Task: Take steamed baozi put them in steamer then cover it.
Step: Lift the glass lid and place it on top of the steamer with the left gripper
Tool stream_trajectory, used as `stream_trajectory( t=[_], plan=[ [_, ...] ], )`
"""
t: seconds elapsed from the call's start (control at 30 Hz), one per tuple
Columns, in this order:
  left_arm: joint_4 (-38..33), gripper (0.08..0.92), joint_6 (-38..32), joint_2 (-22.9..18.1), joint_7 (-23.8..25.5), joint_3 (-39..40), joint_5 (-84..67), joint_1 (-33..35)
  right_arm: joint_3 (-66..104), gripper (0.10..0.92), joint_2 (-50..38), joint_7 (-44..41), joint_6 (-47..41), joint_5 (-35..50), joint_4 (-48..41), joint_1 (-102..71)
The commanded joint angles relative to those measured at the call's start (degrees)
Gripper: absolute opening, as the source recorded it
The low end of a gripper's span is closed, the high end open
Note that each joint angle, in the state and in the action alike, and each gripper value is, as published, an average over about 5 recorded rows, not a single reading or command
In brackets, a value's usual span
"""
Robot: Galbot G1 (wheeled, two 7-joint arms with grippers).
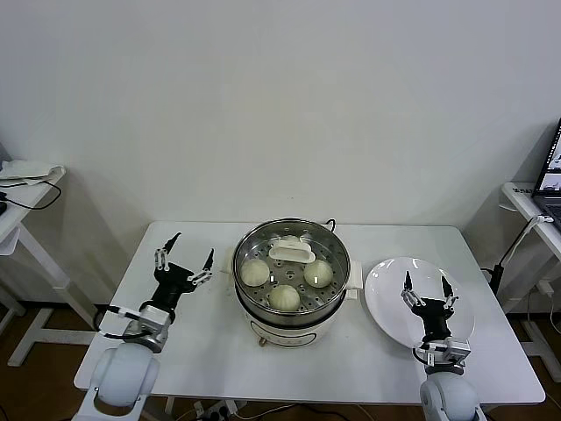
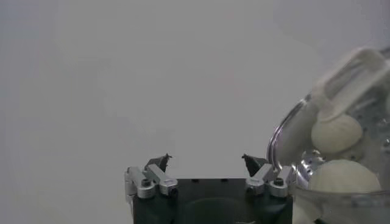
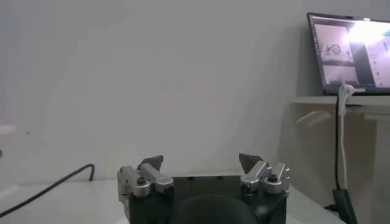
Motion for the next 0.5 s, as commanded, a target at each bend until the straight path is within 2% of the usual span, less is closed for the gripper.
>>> stream_trajectory(
  t=[0.03,0.27,0.5],
  plan=[
    [6.99,0.823,-8.96,-2.56,1.06,-7.29,-17.86,2.16,0.24,0.823,-0.77,-0.93,-0.23,1.46,2.45,-2.02],
    [7.56,0.823,-10.29,-4.35,0.31,-6.7,-15.85,3.17,-0.09,0.823,-0.07,-2.31,0.59,0.96,2.44,-3.58],
    [8.05,0.823,-8.73,-3.86,0.78,-6.38,-13.69,4.02,-0.32,0.823,-0.15,-3.29,0.22,-0.12,2.8,-4.41]
  ],
)
